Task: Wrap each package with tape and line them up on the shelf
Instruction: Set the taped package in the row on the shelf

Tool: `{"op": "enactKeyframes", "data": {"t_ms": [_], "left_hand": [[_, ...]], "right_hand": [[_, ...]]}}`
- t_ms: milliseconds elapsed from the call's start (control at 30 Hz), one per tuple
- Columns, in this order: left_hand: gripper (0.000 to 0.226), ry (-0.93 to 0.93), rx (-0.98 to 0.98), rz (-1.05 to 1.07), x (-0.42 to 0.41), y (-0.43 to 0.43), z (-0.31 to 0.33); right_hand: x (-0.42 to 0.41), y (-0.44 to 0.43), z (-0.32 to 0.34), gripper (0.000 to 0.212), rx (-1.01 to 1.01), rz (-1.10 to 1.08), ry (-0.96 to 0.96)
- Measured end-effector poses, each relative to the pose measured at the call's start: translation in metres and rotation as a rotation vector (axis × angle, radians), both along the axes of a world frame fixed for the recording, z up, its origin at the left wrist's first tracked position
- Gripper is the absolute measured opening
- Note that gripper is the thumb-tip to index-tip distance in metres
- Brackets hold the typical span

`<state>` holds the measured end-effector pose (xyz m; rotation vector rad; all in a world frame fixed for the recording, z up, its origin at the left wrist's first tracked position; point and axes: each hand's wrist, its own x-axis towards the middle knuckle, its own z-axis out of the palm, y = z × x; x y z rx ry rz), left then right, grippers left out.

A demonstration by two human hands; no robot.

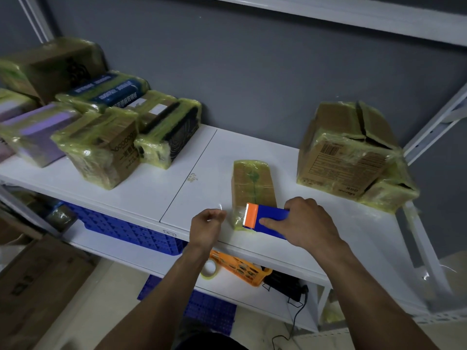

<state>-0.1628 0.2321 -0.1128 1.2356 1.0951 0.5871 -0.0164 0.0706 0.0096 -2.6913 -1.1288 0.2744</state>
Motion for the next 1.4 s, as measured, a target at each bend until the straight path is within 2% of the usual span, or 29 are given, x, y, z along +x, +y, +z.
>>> {"op": "enactKeyframes", "data": {"t_ms": [133,167,300,367,433,533,633,767,833,900,967,1067,1167,1400], "left_hand": [[0.006,0.116,0.102,-0.091,0.011,0.004,-0.004],[0.012,0.133,0.121,-0.105,0.013,0.004,-0.004],[0.059,0.214,0.133,-0.122,0.017,0.006,-0.002],[0.06,0.216,0.21,-0.072,0.014,0.006,-0.003],[0.043,0.159,0.296,-0.057,0.011,0.001,-0.003],[0.023,0.003,0.309,-0.213,0.011,-0.011,-0.002],[0.026,-0.092,0.268,-0.368,0.01,-0.019,-0.001],[0.032,-0.192,0.216,-0.457,0.003,-0.016,-0.007],[0.042,-0.301,0.227,-0.523,-0.001,-0.01,-0.009],[0.049,-0.339,0.342,-0.569,-0.003,-0.001,-0.01],[0.047,-0.29,0.55,-0.642,-0.002,0.012,-0.013],[0.053,-0.109,0.664,-0.749,0.002,0.031,-0.013],[0.061,-0.011,0.847,-0.728,0.007,0.041,-0.01],[0.043,0.038,1.196,-0.631,0.01,0.042,-0.003]], "right_hand": [[0.003,0.005,-0.003,0.062,-0.041,-0.018,0.033],[0.004,0.006,-0.004,0.063,-0.048,-0.02,0.04],[0.008,0.007,-0.005,0.065,-0.068,-0.037,0.063],[0.009,0.007,-0.006,0.063,-0.061,-0.042,0.078],[0.01,0.007,-0.007,0.062,-0.053,-0.04,0.086],[0.011,0.007,-0.008,0.061,-0.042,-0.043,0.096],[0.013,0.006,-0.008,0.062,-0.04,-0.049,0.099],[0.013,0.003,-0.007,0.059,-0.026,-0.045,0.102],[0.013,0.001,-0.007,0.058,-0.016,-0.038,0.109],[0.013,-0.002,-0.007,0.057,-0.01,-0.038,0.122],[0.013,-0.004,-0.006,0.057,-0.016,-0.032,0.123],[0.012,-0.005,-0.006,0.055,-0.011,-0.027,0.121],[0.011,-0.006,-0.007,0.054,0.011,-0.028,0.134],[0.009,-0.012,-0.006,0.053,0.036,-0.031,0.176]]}}
